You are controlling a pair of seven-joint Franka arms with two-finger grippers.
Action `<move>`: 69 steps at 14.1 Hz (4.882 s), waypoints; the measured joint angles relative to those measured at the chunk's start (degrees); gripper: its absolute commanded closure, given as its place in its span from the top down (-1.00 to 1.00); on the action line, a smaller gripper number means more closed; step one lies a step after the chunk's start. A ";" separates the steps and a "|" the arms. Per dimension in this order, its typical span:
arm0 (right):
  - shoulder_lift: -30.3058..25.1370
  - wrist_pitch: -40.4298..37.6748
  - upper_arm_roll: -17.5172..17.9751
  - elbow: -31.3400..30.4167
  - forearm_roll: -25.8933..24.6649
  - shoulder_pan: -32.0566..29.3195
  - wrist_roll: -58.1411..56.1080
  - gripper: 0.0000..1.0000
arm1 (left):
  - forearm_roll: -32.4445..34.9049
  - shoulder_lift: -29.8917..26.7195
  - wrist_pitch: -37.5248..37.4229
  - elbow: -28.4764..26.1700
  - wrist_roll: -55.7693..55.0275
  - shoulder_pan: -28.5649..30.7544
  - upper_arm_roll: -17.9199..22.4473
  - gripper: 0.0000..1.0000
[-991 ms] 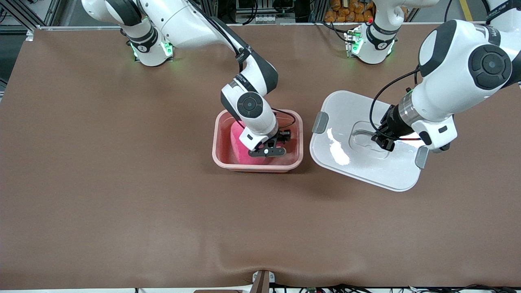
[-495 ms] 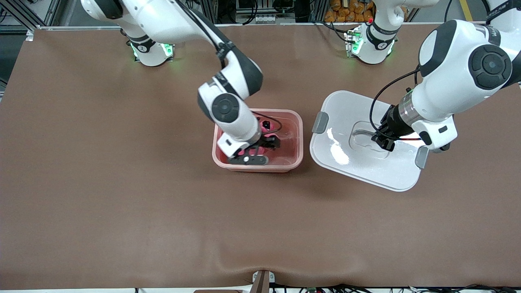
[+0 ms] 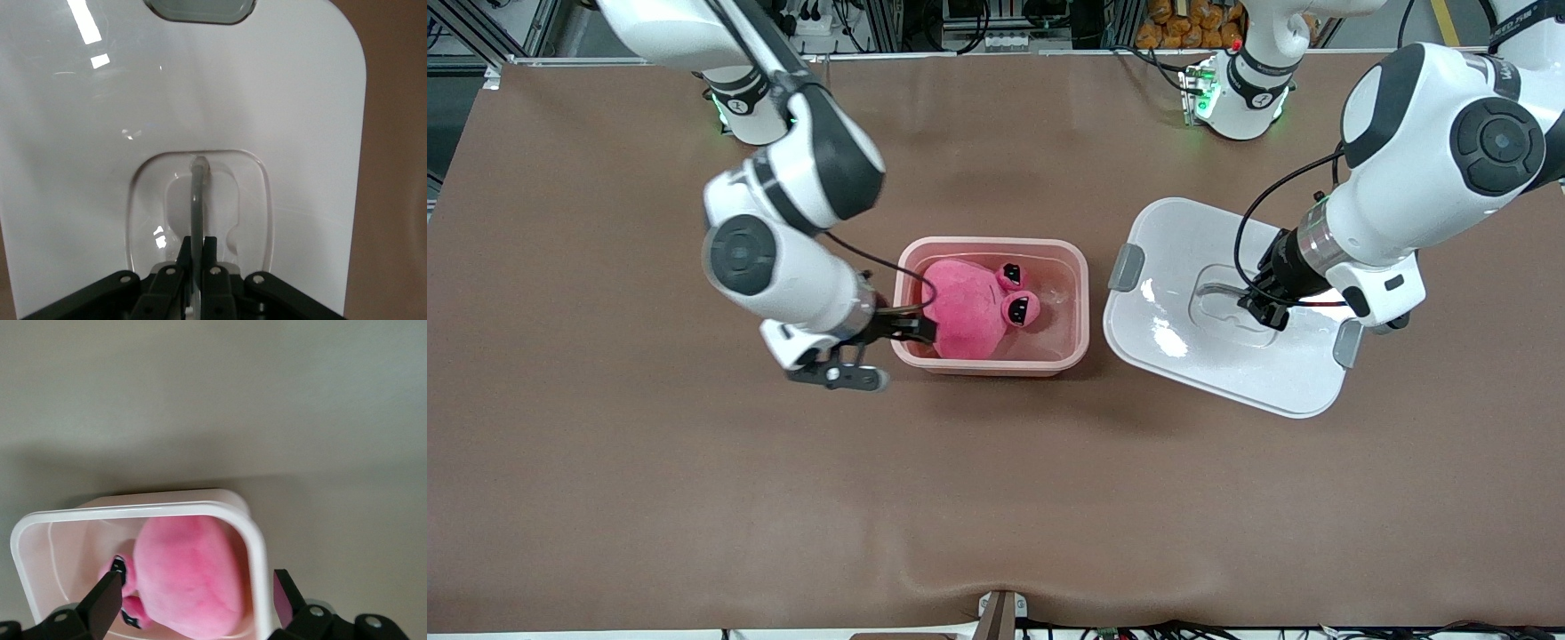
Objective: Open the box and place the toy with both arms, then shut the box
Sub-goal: 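Open the right gripper and withdraw it while the left gripper moves the lid, then lower the lid onto the box base with the left gripper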
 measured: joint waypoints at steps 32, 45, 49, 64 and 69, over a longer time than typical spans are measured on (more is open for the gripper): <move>-31.86 -11.43 0.68 -21.38 -11.13 -30.03 -32.46 1.00 | 5.79 15.26 20.76 2.93 -42.91 -26.34 -0.97 -1.00; -32.64 -15.49 1.22 -17.69 -12.93 -29.35 -30.46 1.00 | 12.26 18.92 23.53 3.04 -51.07 -30.94 -0.98 -1.00; -32.63 -17.30 1.40 -17.59 -13.08 -28.76 -30.33 1.00 | 12.29 18.98 24.03 3.26 -51.09 -30.99 -0.86 -1.00; -31.32 -17.49 1.31 -17.33 -13.19 -28.69 -29.03 1.00 | 13.31 20.37 26.18 3.26 -52.89 -31.57 -0.85 -1.00; -31.28 -17.48 0.84 -17.33 -13.19 -29.06 -29.03 1.00 | 14.52 20.98 26.19 3.26 -52.99 -32.15 -0.84 -1.00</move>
